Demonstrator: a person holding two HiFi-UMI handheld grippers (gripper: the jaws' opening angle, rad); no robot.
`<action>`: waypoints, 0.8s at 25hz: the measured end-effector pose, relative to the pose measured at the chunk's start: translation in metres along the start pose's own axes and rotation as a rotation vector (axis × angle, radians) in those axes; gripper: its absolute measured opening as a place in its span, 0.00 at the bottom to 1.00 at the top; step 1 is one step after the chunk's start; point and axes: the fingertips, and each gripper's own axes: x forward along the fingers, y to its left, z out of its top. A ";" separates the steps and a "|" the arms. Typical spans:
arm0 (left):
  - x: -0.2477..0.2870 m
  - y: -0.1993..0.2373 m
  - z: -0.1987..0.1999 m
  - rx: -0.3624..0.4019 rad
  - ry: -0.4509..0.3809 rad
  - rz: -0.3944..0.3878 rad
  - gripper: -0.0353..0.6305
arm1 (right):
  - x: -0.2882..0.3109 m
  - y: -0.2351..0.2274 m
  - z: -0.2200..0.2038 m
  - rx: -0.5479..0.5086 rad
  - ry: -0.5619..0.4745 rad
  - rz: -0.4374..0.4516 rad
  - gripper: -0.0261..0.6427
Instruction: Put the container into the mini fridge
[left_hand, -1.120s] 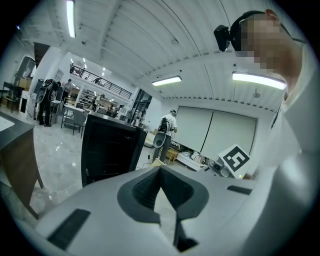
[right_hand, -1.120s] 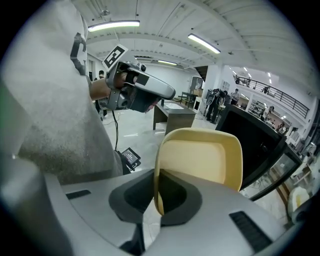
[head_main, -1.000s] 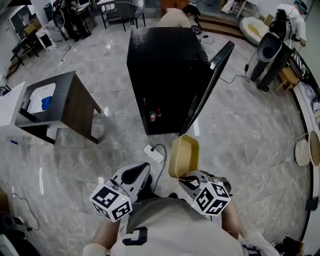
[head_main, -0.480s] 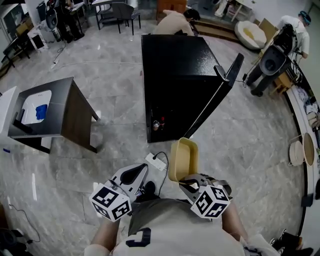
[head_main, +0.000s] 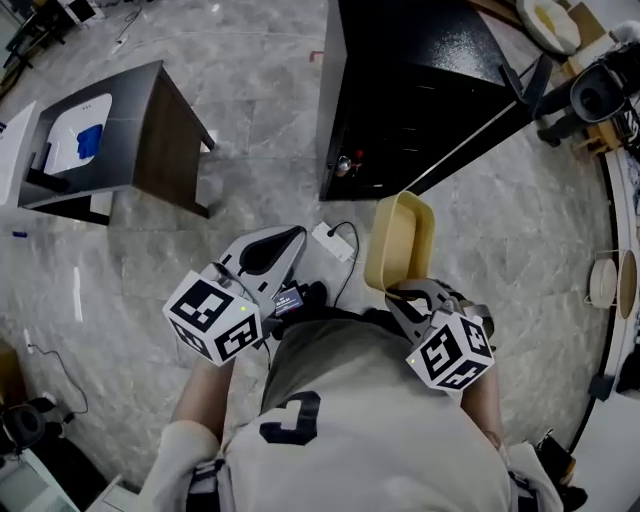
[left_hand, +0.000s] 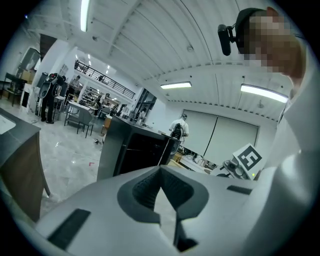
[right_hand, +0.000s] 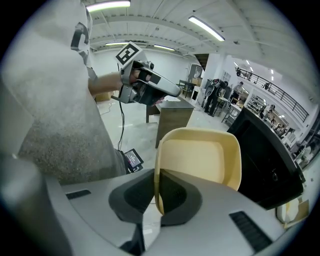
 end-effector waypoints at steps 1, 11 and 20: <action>0.000 0.006 0.005 0.003 -0.007 0.013 0.14 | 0.001 -0.003 -0.001 -0.004 0.000 0.001 0.09; 0.037 -0.015 0.013 -0.001 -0.011 0.082 0.14 | -0.003 -0.032 -0.029 -0.072 -0.040 0.054 0.09; 0.121 -0.074 0.015 0.018 -0.009 0.069 0.14 | -0.037 -0.086 -0.090 -0.125 -0.067 0.062 0.09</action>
